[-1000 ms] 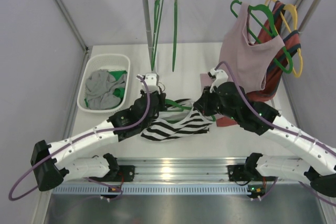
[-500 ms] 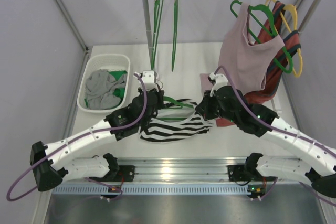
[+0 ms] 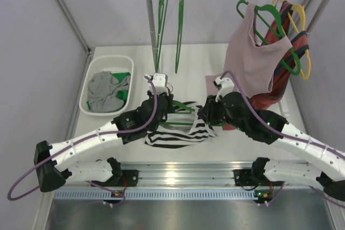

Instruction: Place the tank top on the hanger

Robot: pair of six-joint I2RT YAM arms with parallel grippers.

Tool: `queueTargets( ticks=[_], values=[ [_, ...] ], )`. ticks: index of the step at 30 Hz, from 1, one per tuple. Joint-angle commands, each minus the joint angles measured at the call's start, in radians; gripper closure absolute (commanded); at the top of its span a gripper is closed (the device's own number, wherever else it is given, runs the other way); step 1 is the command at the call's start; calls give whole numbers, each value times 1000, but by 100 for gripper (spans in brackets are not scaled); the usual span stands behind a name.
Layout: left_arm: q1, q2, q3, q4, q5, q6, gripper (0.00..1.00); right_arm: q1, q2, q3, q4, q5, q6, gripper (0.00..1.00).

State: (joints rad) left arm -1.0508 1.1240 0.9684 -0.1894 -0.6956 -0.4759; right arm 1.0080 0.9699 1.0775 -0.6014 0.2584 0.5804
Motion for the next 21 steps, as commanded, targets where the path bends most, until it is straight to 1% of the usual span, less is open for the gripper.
queueTargets(
  ticks=[1, 2, 5, 7, 8, 9, 13, 15, 16, 19, 21],
  values=[
    [-6, -50, 78, 24, -30, 32, 100, 14, -98, -77, 34, 21, -11, 69],
    [-5, -52, 85, 9, -27, 37, 100, 14, -121, -102, 40, 24, -20, 58],
    [-5, -61, 118, -8, 5, 52, 100, 14, -183, -96, 49, 21, -80, 47],
    [-5, -61, 128, -18, 45, 60, 100, 14, -197, -65, 40, 21, -150, 45],
    [-6, -62, 131, -18, 68, 66, 100, 14, -200, -54, 37, 21, -178, 41],
    [-6, -61, 144, -22, 114, 83, 100, 12, -200, -42, 31, 19, -209, 40],
    [-6, -55, 187, -59, 195, 112, 100, 12, -192, 22, 23, 4, -376, 34],
    [-6, -55, 217, -76, 217, 128, 100, 12, -183, 55, 26, -36, -416, 29],
    [-6, -55, 227, -81, 228, 134, 100, 12, -168, 64, 25, -80, -451, 27],
    [-5, -53, 259, -88, 263, 158, 100, 12, -134, 76, 29, -174, -490, 25],
    [-6, -55, 280, -91, 281, 169, 100, 12, -120, 70, 29, -197, -499, 24]
  ],
)
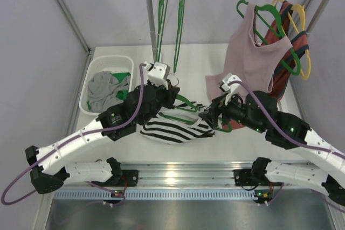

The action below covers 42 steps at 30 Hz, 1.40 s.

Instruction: Place the tank top on the hanger

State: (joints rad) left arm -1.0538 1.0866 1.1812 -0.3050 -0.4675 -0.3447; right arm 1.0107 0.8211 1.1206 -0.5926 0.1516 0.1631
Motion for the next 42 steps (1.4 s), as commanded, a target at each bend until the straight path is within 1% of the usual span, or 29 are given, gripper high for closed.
queueTargets(
  ticks=[1, 6, 9, 10, 11, 16, 17, 19, 20, 22, 23, 25, 26, 27, 28, 29, 30, 32, 33, 36, 39, 42],
  values=[
    [-2, -16, 73, 23, 61, 42, 100, 9, 39, 21, 20, -89, -86, 25],
    [-2, -16, 98, 23, 82, 53, 100, 8, 46, 1, 40, -133, -94, 27],
    [-2, -11, 109, 27, 96, 58, 100, 8, 47, -11, 53, -146, -93, 31],
    [-2, -13, 110, 30, 99, 58, 100, 8, 49, -21, 57, -177, -89, 32],
    [-2, -13, 113, 33, 104, 58, 100, 8, 50, -25, 60, -181, -86, 34],
    [-3, -21, 115, 64, 124, 58, 100, 8, 44, -64, 97, -191, -73, 36],
    [-2, -21, 115, 66, 133, 58, 100, 8, 41, -73, 105, -193, -67, 38],
    [-3, -21, 117, 72, 145, 58, 100, 8, 30, -82, 123, -196, -53, 46],
    [-3, -22, 115, 73, 153, 55, 100, 8, 27, -93, 129, -196, -47, 53],
    [-3, -27, 110, 83, 158, 49, 100, 8, 15, -108, 142, -192, -30, 63],
    [-3, -27, 110, 87, 162, 47, 100, 6, 10, -114, 149, -188, -24, 75],
    [-2, -30, 107, 93, 167, 46, 100, 8, -2, -126, 152, -179, -5, 83],
    [-2, -28, 109, 93, 173, 46, 100, 8, -8, -131, 155, -176, -1, 91],
    [-3, -27, 110, 96, 181, 47, 100, 8, -13, -136, 158, -172, 4, 93],
    [-2, -18, 115, 96, 181, 47, 98, 8, -25, -140, 159, -164, 13, 96],
    [-3, -16, 124, 93, 181, 47, 93, 8, -33, -142, 162, -159, 16, 100],
    [-2, -8, 127, 92, 181, 47, 78, 8, -40, -143, 165, -156, 22, 100],
    [-3, -2, 136, 93, 179, 49, 67, 8, -63, -146, 165, -135, 27, 100],
    [-2, 4, 141, 89, 176, 49, 57, 8, -71, -148, 165, -129, 32, 100],
    [-3, 9, 153, 76, 159, 52, 49, 8, -105, -148, 143, -113, 38, 100],
    [-2, 4, 158, 69, 144, 55, 45, 8, -131, -143, 119, -83, 49, 100],
    [-2, -7, 166, 63, 130, 61, 44, 8, -155, -140, 82, -52, 58, 100]
  ],
)
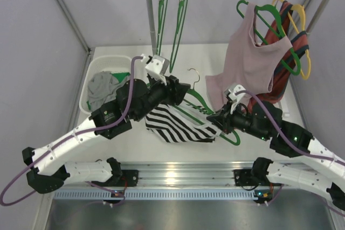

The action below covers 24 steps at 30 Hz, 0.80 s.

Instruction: Place the tank top on the hanger

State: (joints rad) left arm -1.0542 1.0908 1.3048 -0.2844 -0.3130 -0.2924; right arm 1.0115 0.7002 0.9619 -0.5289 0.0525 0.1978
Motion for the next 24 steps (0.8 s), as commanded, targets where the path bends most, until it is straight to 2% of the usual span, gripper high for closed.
queueTargets(
  ticks=[1, 11, 15, 18, 21, 24],
  values=[
    [-1, -12, 56, 30, -28, 12, 44, 7, -53, 18, -3, 65, 23, 100],
    [-1, -23, 134, -4, -20, 47, 37, 7, -114, 57, -138, 139, 66, 100],
    [-1, -37, 146, -2, -24, 53, 37, 7, -128, 83, -175, 222, 95, 100],
    [-3, -48, 159, -2, -28, 64, 37, 7, -102, 161, -230, 314, 120, 100],
    [-3, -57, 178, -6, -26, 76, 37, 7, -26, 327, -290, 455, 123, 100],
    [-1, -62, 189, -9, -23, 85, 37, 7, 47, 460, -333, 516, 103, 100]
  ],
)
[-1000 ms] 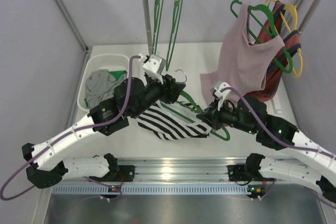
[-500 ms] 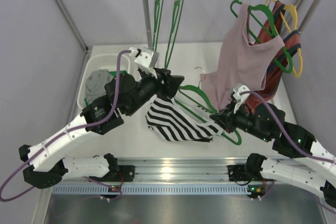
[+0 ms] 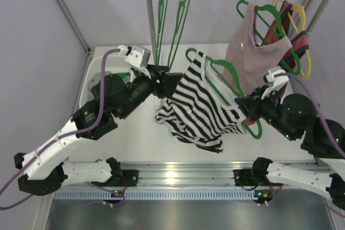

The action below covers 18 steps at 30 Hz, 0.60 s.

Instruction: Place the tank top on the hanger

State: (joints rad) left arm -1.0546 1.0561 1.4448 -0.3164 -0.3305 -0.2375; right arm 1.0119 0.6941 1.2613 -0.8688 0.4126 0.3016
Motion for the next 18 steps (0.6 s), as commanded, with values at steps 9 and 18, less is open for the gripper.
queueTargets(
  ticks=[9, 18],
  values=[
    [-1, -42, 77, 16, 1, 44, 37, -13, 392, 651, -107, 296, -96, 100],
    [-1, -65, 59, 5, 2, 37, 37, -90, 437, 632, -121, 206, -41, 100]
  ],
)
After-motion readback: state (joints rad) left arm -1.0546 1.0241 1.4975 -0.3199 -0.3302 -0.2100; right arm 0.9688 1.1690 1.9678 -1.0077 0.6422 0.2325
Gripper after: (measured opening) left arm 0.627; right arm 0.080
